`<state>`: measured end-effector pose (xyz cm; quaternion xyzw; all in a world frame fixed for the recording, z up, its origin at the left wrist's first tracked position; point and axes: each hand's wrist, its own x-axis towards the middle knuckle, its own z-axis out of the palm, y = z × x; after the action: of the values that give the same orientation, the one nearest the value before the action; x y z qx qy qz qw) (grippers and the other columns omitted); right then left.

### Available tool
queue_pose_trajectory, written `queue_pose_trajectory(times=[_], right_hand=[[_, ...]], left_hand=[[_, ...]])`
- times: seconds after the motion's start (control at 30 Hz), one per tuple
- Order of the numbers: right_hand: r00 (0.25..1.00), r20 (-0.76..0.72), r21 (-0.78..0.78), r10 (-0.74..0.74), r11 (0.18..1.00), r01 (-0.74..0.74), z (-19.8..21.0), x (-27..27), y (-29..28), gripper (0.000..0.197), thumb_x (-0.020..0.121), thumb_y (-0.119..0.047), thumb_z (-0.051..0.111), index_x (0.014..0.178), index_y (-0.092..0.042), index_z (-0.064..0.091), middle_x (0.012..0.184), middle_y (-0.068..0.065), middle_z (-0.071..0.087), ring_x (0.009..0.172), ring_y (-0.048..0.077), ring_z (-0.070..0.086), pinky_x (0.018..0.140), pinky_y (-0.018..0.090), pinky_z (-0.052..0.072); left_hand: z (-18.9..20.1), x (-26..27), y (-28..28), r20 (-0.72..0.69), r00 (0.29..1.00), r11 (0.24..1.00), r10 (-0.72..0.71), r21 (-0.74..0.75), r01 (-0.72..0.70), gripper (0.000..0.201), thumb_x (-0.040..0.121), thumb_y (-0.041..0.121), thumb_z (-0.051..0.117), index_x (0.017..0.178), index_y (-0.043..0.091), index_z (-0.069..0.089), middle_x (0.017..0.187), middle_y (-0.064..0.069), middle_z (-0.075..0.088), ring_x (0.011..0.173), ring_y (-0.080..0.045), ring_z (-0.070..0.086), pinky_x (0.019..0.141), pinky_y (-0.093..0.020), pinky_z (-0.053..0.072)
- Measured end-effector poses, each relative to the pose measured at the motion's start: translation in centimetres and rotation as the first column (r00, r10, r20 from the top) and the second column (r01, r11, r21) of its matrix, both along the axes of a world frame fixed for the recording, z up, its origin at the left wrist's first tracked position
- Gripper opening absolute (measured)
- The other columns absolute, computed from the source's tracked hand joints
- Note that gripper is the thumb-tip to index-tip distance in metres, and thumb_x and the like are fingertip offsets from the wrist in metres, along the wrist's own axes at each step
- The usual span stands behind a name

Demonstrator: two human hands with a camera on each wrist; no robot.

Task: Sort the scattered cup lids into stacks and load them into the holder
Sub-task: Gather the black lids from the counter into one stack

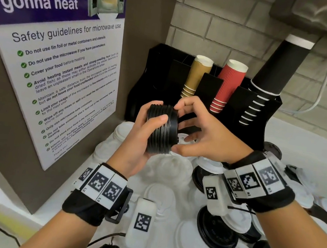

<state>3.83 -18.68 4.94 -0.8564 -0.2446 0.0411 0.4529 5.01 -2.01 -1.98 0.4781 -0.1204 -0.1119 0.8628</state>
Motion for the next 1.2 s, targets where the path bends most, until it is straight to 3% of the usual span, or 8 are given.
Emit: queue_pose_trajectory(times=[0.13, 0.23, 0.37, 0.43, 0.57, 0.9, 1.03, 1.2], right_hand=[[1.0, -0.03, 0.002, -0.008, 1.0, 0.008, -0.1, -0.1, -1.1, 0.065, 0.072, -0.025, 0.081, 0.125, -0.031, 0.044, 0.119, -0.002, 0.052, 0.103, 0.013, 0.062, 0.079, 0.032, 0.058], [0.992, -0.035, -0.187, -0.125, 0.975, 0.116, -0.2, 0.1, -2.8, 0.032, 0.086, -0.032, 0.066, 0.116, -0.022, 0.059, 0.107, 0.0, 0.063, 0.094, 0.012, 0.064, 0.078, 0.021, 0.054], [0.938, -0.302, -0.823, -0.169, 0.544, -0.167, -1.7, -0.3, -4.0, 0.03, 0.097, -0.031, 0.046, 0.122, -0.023, 0.061, 0.085, -0.001, 0.071, 0.075, 0.013, 0.063, 0.079, 0.025, 0.054], [0.908, -0.343, -0.896, -0.24, 0.374, -0.24, -2.7, -0.8, -4.2, 0.032, 0.096, -0.03, 0.043, 0.121, -0.017, 0.059, 0.083, 0.003, 0.07, 0.08, 0.019, 0.066, 0.082, 0.033, 0.054], [0.901, -0.323, -0.937, -0.291, 0.232, -0.261, -3.6, -1.2, -5.0, 0.033, 0.094, -0.035, 0.044, 0.111, -0.01, 0.057, 0.089, 0.004, 0.066, 0.08, 0.02, 0.059, 0.07, 0.028, 0.044], [0.927, -0.253, -0.929, -0.276, 0.336, -0.154, -5.7, 0.6, -6.1, 0.095, 0.082, -0.056, 0.064, 0.152, -0.02, 0.011, 0.145, 0.006, 0.041, 0.127, 0.023, 0.046, 0.101, 0.031, 0.042], [0.938, -0.258, -0.922, -0.23, 0.349, -0.168, -6.2, 1.0, -5.8, 0.086, 0.083, -0.043, 0.067, 0.15, -0.023, 0.016, 0.147, 0.007, 0.032, 0.127, 0.025, 0.044, 0.098, 0.033, 0.045], [0.944, -0.265, -0.843, -0.196, 0.522, -0.128, -3.8, 1.0, -6.4, 0.066, 0.083, -0.04, 0.067, 0.139, -0.025, 0.036, 0.128, 0.0, 0.047, 0.102, 0.016, 0.053, 0.083, 0.029, 0.05]], left_hand=[[-0.4, 0.0, -0.3, 0.012, 1.0, 1.0, -0.013, -0.005, 0.013, 0.056, 0.068, 0.04, 0.071, 0.122, 0.034, 0.054, 0.117, -0.003, 0.064, 0.095, -0.017, 0.068, 0.067, -0.037, 0.057], [-0.6, 0.4, -0.5, -0.009, 0.998, 0.998, 0.057, -0.039, -0.057, 0.048, 0.073, 0.035, 0.069, 0.119, 0.032, 0.055, 0.11, 0.0, 0.064, 0.095, -0.019, 0.065, 0.067, -0.038, 0.057], [-0.7, 0.6, -0.4, -0.037, 0.994, 0.993, 0.099, -0.06, -0.101, 0.04, 0.077, 0.032, 0.064, 0.115, 0.032, 0.054, 0.117, -0.004, 0.059, 0.101, -0.023, 0.062, 0.071, -0.039, 0.058], [-0.6, 0.5, -0.5, -0.036, 0.995, 0.994, 0.098, -0.047, -0.1, 0.041, 0.077, 0.032, 0.064, 0.116, 0.033, 0.054, 0.119, -0.005, 0.058, 0.103, -0.024, 0.061, 0.071, -0.039, 0.058], [-0.4, 0.4, -0.7, -0.026, 0.994, 0.994, 0.106, -0.032, -0.107, 0.043, 0.077, 0.032, 0.062, 0.119, 0.033, 0.052, 0.119, -0.005, 0.058, 0.104, -0.024, 0.06, 0.075, -0.041, 0.056], [-0.4, 0.0, -1.2, -0.042, 0.991, 0.99, 0.129, -0.053, -0.131, 0.041, 0.077, 0.031, 0.063, 0.117, 0.032, 0.054, 0.116, -0.003, 0.06, 0.098, -0.02, 0.063, 0.065, -0.036, 0.056], [-0.4, -0.2, -1.3, -0.054, 0.988, 0.989, 0.142, -0.031, -0.144, 0.045, 0.077, 0.033, 0.064, 0.12, 0.032, 0.052, 0.119, -0.005, 0.059, 0.102, -0.024, 0.062, 0.07, -0.038, 0.057], [-0.1, -0.3, -1.7, -0.062, 0.986, 0.988, 0.152, -0.008, -0.153, 0.048, 0.076, 0.033, 0.064, 0.123, 0.031, 0.051, 0.117, -0.004, 0.061, 0.1, -0.022, 0.063, 0.071, -0.039, 0.057]])
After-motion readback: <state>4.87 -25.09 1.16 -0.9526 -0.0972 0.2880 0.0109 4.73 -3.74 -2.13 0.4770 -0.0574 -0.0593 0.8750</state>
